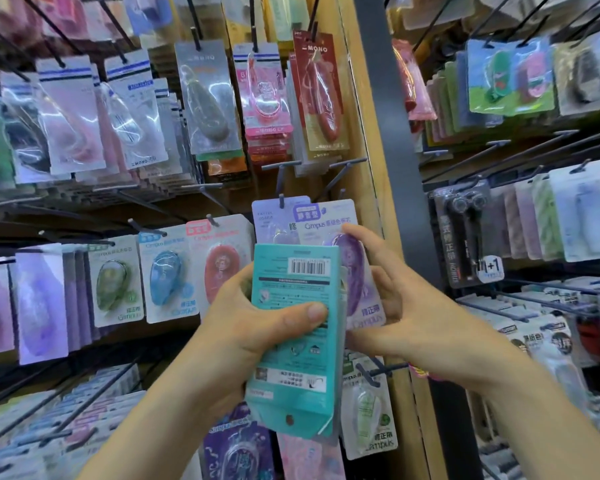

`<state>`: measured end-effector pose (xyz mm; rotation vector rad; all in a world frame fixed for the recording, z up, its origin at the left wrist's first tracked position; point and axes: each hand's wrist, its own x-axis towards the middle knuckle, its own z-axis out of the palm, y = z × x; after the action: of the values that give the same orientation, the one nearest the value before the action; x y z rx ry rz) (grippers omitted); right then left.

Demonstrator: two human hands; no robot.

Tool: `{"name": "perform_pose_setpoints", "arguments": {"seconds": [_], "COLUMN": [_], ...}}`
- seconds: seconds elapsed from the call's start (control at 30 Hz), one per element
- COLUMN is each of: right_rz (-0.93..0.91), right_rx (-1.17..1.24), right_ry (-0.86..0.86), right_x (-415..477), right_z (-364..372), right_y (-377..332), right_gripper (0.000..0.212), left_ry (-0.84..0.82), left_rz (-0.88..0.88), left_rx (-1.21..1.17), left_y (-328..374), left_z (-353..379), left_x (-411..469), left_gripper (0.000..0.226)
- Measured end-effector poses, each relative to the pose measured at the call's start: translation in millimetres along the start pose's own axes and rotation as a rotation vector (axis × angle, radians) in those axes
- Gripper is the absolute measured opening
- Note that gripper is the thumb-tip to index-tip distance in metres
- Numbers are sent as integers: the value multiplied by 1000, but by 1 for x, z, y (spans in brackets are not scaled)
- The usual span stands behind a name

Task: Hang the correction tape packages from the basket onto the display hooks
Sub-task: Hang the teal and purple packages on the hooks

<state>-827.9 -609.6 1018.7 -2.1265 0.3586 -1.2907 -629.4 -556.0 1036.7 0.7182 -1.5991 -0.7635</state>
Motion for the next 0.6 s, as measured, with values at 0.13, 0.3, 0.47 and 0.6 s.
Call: {"name": "perform_pose_setpoints", "arguments": {"seconds": [0.13,0.3,0.47,0.6], "right_rz": [-73,-77,31,135], "right_rx": [-278,-502,-683,-898], "right_ry": [187,399,390,374], "right_x": [5,16,30,37], "right_z": [5,6,8,10], "right_y": [-2,-4,-14,-20], "right_gripper": [93,92,90,101], "left_ry": [-5,142,202,192], "left_rz": [-16,54,58,49], "left_rx": [25,-2,-7,21], "left_y": [1,7,7,8], "left_z": [2,4,-3,-5], "left_x": [4,12,17,17], "left_gripper": [71,44,35,40]}}
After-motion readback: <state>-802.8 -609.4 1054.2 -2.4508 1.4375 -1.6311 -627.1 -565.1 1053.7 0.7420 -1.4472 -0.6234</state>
